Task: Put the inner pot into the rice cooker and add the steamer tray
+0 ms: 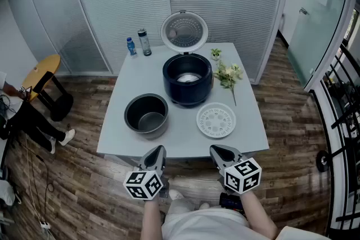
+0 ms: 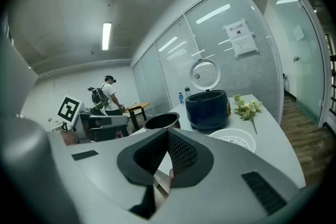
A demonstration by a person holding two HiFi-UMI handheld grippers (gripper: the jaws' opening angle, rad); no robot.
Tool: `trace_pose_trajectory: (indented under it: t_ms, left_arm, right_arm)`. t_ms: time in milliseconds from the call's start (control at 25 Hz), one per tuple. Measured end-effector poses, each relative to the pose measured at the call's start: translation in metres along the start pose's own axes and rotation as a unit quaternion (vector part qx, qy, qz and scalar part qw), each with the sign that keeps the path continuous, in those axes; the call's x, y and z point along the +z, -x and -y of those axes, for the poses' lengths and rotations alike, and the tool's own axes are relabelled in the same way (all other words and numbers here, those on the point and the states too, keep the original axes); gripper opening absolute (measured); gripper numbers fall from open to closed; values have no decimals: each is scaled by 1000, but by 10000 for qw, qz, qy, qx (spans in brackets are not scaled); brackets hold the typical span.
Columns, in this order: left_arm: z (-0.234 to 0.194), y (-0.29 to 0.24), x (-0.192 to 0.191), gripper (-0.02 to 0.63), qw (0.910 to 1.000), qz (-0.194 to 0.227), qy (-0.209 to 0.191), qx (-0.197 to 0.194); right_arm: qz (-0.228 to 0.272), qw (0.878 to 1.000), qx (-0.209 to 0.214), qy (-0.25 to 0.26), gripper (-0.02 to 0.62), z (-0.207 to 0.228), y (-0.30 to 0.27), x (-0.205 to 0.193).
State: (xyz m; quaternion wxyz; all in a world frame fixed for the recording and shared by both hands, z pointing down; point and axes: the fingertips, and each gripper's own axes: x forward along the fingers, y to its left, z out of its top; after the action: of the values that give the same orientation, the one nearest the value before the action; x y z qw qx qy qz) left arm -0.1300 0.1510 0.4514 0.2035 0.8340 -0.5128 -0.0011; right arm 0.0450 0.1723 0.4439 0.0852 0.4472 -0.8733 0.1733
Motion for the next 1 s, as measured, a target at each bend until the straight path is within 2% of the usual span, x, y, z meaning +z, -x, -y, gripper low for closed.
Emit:
trace_pose_trajectory:
  t_ms: [160, 520, 640, 680, 720, 760, 800, 1000]
  left_arm:
    - [1, 7, 3, 9, 9999, -13, -150, 10]
    - [-12, 23, -1, 9, 9992, -79, -184, 332]
    - [-8, 26, 1, 12, 9997, 115, -143, 162]
    - [-6, 27, 1, 77, 9998, 201, -18, 30]
    - [-4, 28, 2, 236, 9996, 254, 119, -78]
    - [-3, 29, 2, 259, 9993, 273, 203, -121]
    - [-4, 30, 2, 265, 9994, 267, 215, -106]
    - [-8, 38, 1, 270, 9994, 221, 254, 17]
  right_arm:
    - [36, 9999, -99, -33, 15, -1, -1, 1]
    - [90, 9999, -82, 2, 15, -11, -3, -2]
    - [336, 9994, -1, -126, 17, -12, 1, 2]
    - [350, 9992, 116, -171, 18, -15, 1, 3]
    - [314, 9990, 247, -200, 55, -19, 1, 2]
    - [252, 9989, 343, -207, 147, -22, 0, 1]
    - [187, 9989, 383, -192, 184, -24, -1, 0]
    - [53, 9991, 397, -162, 196, -29, -3, -7]
